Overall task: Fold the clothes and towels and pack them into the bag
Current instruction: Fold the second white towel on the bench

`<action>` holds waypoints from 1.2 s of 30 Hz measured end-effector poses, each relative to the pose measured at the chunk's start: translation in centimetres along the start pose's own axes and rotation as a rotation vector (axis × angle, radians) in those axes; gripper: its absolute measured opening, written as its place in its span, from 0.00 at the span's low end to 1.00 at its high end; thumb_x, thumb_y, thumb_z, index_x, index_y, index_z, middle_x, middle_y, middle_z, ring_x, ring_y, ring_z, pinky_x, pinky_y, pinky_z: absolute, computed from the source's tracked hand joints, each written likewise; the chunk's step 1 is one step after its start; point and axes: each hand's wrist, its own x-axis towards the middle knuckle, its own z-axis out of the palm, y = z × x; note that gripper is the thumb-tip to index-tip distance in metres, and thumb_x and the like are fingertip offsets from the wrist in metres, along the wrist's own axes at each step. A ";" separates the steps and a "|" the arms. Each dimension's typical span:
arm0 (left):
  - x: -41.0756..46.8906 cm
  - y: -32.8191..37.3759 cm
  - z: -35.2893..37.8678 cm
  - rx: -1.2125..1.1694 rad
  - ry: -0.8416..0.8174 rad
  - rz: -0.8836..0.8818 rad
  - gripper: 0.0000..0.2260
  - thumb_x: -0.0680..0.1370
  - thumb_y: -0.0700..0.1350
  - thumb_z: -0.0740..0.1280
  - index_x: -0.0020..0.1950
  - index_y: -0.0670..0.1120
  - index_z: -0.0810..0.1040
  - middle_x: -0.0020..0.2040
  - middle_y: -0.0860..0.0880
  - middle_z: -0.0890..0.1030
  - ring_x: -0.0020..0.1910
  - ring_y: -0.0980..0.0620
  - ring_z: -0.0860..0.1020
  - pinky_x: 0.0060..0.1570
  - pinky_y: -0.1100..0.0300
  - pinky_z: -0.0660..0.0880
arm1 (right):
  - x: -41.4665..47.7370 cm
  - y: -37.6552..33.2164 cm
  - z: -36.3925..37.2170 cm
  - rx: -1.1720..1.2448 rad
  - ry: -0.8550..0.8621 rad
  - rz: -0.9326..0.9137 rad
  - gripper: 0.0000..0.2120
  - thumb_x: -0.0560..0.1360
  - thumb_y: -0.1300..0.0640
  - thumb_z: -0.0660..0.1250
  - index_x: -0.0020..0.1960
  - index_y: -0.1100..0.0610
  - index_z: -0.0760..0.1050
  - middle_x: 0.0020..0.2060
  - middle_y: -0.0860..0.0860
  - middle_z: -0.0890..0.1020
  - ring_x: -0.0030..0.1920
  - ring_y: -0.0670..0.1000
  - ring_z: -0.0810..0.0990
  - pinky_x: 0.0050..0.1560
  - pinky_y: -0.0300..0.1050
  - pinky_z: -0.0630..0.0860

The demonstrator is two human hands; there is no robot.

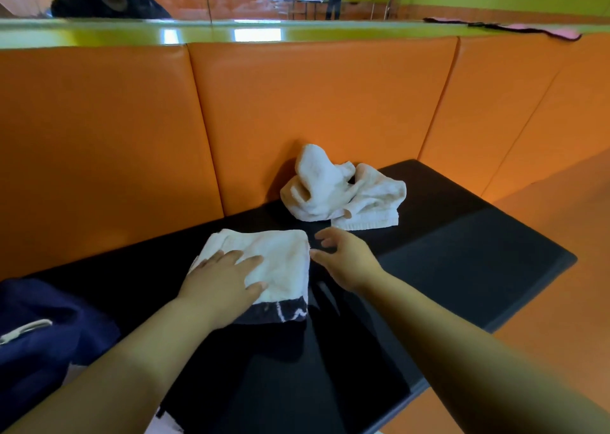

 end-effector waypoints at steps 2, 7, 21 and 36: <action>0.9 -0.6 -0.3 0.029 -0.024 -0.013 0.25 0.79 0.61 0.53 0.75 0.60 0.54 0.77 0.51 0.57 0.75 0.47 0.54 0.73 0.53 0.55 | 1.6 0.2 -1.2 -0.173 0.151 -0.056 0.16 0.75 0.50 0.67 0.60 0.53 0.74 0.58 0.51 0.76 0.54 0.53 0.76 0.52 0.48 0.75; 2.1 -1.3 -0.8 0.018 -0.056 -0.054 0.25 0.79 0.60 0.52 0.76 0.59 0.53 0.78 0.51 0.53 0.76 0.48 0.52 0.72 0.54 0.55 | 5.3 1.7 -4.1 -0.724 0.096 -0.075 0.16 0.76 0.48 0.64 0.64 0.46 0.72 0.74 0.54 0.56 0.72 0.60 0.55 0.65 0.57 0.64; 1.1 -0.6 -0.6 0.024 0.118 -0.117 0.21 0.79 0.57 0.56 0.71 0.53 0.66 0.70 0.49 0.68 0.67 0.47 0.67 0.62 0.54 0.68 | 0.7 3.3 -5.0 -0.462 0.215 0.018 0.11 0.78 0.55 0.60 0.50 0.57 0.80 0.45 0.53 0.82 0.47 0.56 0.80 0.46 0.48 0.76; -6.1 10.5 1.9 -0.400 0.070 0.254 0.12 0.79 0.53 0.59 0.52 0.48 0.77 0.47 0.50 0.75 0.46 0.50 0.75 0.53 0.52 0.74 | -15.8 4.0 -7.2 -0.250 -0.162 -0.060 0.11 0.77 0.48 0.65 0.57 0.48 0.76 0.45 0.40 0.79 0.43 0.38 0.77 0.45 0.30 0.72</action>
